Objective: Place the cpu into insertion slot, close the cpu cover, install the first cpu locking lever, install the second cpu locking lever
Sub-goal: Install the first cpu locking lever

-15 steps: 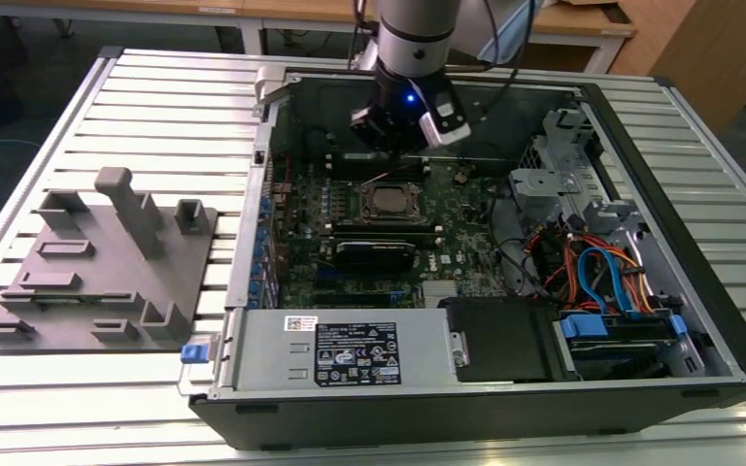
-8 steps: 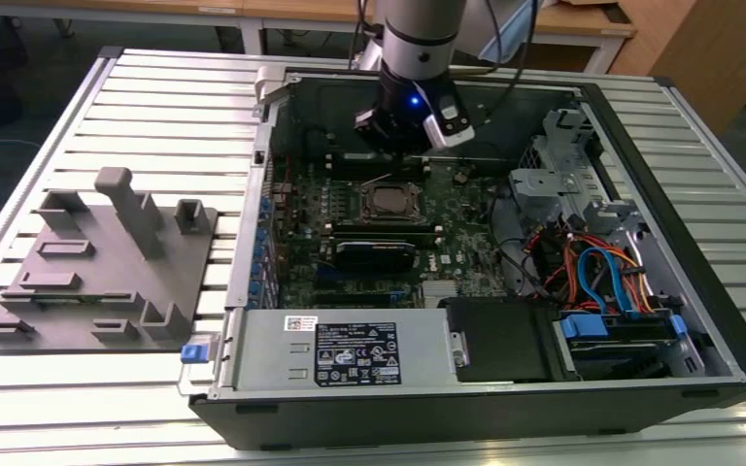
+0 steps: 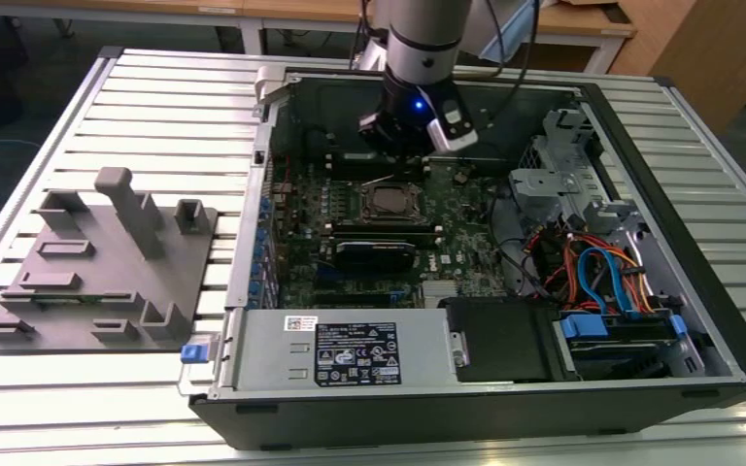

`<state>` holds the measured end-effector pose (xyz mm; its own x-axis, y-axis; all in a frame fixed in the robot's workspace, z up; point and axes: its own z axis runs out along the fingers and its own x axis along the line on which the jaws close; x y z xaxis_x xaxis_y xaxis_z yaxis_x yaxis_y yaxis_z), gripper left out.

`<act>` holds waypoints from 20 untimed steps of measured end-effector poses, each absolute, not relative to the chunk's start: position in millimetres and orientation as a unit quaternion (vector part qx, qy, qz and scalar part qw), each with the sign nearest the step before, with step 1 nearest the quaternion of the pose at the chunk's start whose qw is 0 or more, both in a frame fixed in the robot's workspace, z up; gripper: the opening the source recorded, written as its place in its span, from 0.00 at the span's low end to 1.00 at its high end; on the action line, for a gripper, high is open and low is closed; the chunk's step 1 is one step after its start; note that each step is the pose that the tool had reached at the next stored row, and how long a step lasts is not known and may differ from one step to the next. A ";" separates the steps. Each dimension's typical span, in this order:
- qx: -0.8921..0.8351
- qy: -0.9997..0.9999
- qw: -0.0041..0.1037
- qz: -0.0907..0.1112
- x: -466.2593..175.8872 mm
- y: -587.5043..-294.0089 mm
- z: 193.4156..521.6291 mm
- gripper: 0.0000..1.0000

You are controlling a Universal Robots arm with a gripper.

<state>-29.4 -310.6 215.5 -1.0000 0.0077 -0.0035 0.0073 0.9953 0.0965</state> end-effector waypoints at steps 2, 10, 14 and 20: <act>0.004 0.999 0.002 0.048 -28.6 -310.6 214.2 0.11; 0.011 0.999 0.002 0.048 -26.7 -310.6 207.9 0.11; 0.014 0.999 0.002 0.048 -25.8 -310.6 204.5 0.11; 0.018 0.999 0.003 0.048 -24.3 -310.6 200.2 0.11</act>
<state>-24.3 -310.6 200.2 -0.9993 0.0370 -0.0035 0.0365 0.9947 0.0965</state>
